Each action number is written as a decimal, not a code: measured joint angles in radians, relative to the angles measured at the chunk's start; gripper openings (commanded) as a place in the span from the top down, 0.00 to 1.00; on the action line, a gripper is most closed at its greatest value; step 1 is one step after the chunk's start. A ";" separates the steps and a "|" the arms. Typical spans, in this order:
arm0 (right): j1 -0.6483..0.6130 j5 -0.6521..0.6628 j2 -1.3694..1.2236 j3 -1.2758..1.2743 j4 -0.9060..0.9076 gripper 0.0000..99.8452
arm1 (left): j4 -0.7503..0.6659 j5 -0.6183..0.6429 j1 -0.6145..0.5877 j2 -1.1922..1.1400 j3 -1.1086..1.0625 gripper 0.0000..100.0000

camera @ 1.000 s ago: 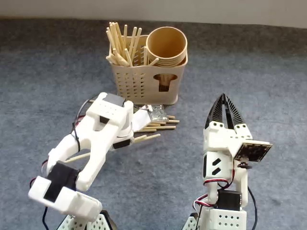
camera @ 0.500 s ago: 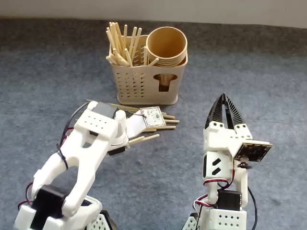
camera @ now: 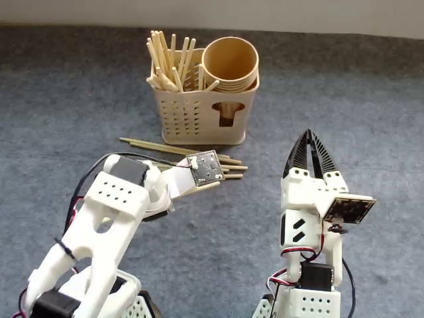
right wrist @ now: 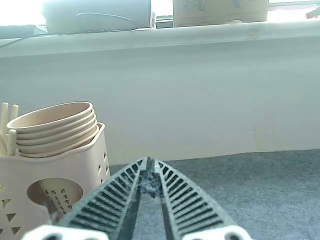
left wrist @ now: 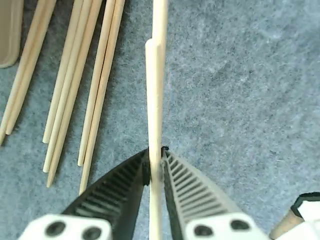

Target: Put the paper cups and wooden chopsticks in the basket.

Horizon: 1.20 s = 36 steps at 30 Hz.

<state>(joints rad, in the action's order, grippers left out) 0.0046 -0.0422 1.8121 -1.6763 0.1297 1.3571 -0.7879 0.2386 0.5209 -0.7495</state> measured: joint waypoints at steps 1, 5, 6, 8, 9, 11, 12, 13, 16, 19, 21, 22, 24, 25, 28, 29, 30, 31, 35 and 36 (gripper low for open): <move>0.000 0.000 0.000 0.000 0.000 0.99 | 0.000 0.000 0.000 0.014 0.000 0.97; 0.000 0.000 0.000 0.000 0.000 0.99 | 0.000 0.000 0.000 0.068 0.000 0.97; 0.000 0.000 0.000 0.000 0.000 0.99 | 0.002 0.000 0.000 0.080 0.000 0.97; 0.000 0.000 0.000 0.000 0.000 0.99 | 0.003 0.000 0.000 0.101 0.000 0.97; 0.000 0.000 0.000 0.000 0.000 0.99 | 0.003 0.002 0.000 0.110 0.000 0.97; 0.000 0.000 0.000 0.000 0.000 0.99 | 0.003 0.029 0.000 0.129 0.000 0.97; 0.000 0.000 0.000 0.000 0.000 0.99 | 0.003 0.041 0.000 0.137 0.000 0.97; 0.000 0.000 0.000 0.000 0.000 0.99 | 0.003 0.049 0.000 0.147 0.000 0.97; 0.000 0.000 0.000 0.000 0.000 0.99 | 0.003 0.058 0.000 0.183 0.000 0.97; 0.000 0.000 0.000 0.000 0.000 0.99 | 0.003 0.064 0.000 0.221 0.000 0.97; 0.000 0.000 0.000 0.000 0.000 0.99 | 0.003 0.087 0.000 0.250 0.000 0.97; 0.000 0.000 0.000 0.000 0.000 0.99 | 0.003 0.101 0.000 0.262 0.000 0.97; 0.000 0.000 0.000 0.000 0.000 0.99 | 0.003 0.129 0.000 0.287 0.000 0.97; 0.000 0.000 0.000 0.000 0.000 0.99 | 0.003 0.141 0.000 0.298 0.006 0.97; 0.000 0.000 0.000 0.000 0.000 0.99 | 0.003 0.181 0.002 0.318 0.037 0.97; 0.000 0.000 0.000 0.000 0.000 0.99 | 0.003 0.192 0.000 0.319 0.048 0.97; 0.000 0.000 0.000 0.000 0.000 0.99 | 0.003 0.203 0.000 0.321 0.058 0.97; 0.000 0.000 0.000 0.000 0.000 0.99 | 0.003 0.213 0.000 0.324 0.069 0.97; 0.000 0.000 0.000 0.000 0.000 0.99 | 0.003 0.261 0.000 0.325 0.118 0.97; 0.000 0.000 0.000 0.000 0.000 0.99 | 0.003 0.276 0.000 0.325 0.135 0.97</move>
<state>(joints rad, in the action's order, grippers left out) 0.0046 -0.0422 1.8121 -1.6763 0.1297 1.3602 -0.5117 0.2386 0.8462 -0.6145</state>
